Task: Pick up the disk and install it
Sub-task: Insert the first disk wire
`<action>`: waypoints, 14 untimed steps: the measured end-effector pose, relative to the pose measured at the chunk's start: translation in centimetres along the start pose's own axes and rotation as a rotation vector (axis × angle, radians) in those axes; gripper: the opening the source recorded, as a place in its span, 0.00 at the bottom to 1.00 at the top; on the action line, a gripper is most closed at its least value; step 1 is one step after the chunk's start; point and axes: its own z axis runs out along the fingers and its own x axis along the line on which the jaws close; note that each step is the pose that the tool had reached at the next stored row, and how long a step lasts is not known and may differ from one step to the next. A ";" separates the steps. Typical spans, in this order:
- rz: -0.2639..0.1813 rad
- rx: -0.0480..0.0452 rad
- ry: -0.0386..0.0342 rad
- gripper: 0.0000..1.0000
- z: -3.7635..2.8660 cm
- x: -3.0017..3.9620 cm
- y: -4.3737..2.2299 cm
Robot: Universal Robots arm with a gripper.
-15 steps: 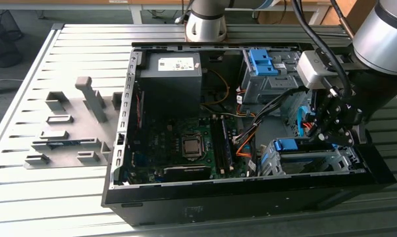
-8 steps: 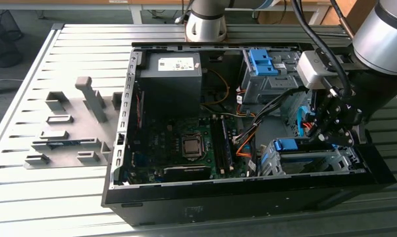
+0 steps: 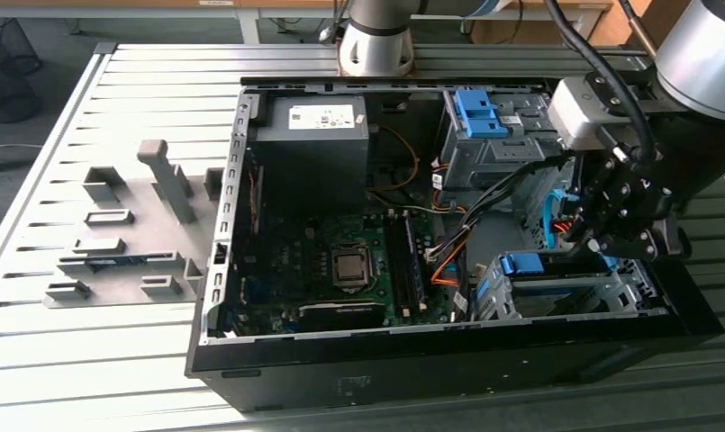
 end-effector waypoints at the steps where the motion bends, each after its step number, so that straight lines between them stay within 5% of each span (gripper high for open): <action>1: 0.000 0.0000 0.0000 0.24 -0.12 0.00 0.00; 5: 0.000 -0.0001 -0.0002 0.22 -0.18 0.00 0.00; 8: 0.000 -0.0001 0.0001 0.11 -0.20 0.00 0.00; 14: 0.000 -0.0001 0.0001 0.11 -0.21 0.00 0.00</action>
